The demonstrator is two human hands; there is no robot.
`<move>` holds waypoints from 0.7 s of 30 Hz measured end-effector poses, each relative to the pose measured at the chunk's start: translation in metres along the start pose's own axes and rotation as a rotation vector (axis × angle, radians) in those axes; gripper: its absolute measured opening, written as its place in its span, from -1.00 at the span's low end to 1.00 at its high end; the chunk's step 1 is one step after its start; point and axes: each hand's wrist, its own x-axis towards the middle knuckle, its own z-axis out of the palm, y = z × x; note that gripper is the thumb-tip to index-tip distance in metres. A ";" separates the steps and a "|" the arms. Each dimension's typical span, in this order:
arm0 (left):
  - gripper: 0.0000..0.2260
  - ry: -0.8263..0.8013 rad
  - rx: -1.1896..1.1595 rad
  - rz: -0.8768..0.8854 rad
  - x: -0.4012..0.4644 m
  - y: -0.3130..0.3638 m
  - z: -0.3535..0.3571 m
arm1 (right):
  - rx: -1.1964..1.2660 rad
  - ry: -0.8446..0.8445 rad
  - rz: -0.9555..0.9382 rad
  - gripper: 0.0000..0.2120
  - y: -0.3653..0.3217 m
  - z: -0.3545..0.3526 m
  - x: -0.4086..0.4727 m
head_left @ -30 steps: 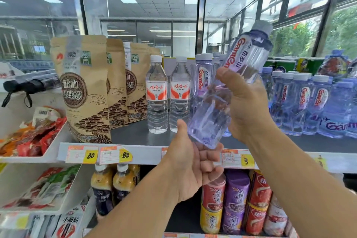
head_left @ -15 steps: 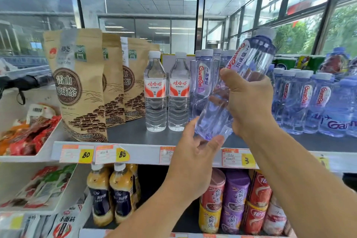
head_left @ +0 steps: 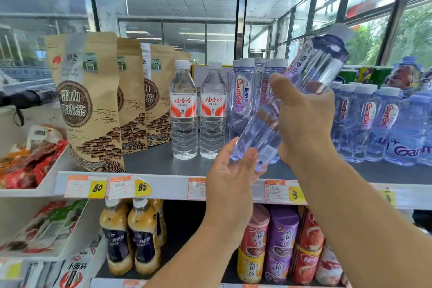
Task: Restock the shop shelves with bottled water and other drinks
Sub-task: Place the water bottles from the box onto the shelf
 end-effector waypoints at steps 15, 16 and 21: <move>-0.56 -0.142 0.643 -0.213 0.009 -0.004 0.007 | -0.424 -0.164 -0.192 -0.11 0.029 -0.024 0.013; -0.59 -0.150 0.637 -0.239 0.009 -0.005 0.010 | -0.457 -0.180 -0.185 -0.09 0.034 -0.026 0.015; -0.64 -0.145 0.648 -0.269 0.008 -0.010 0.013 | -0.570 -0.220 -0.165 -0.41 0.047 -0.035 0.017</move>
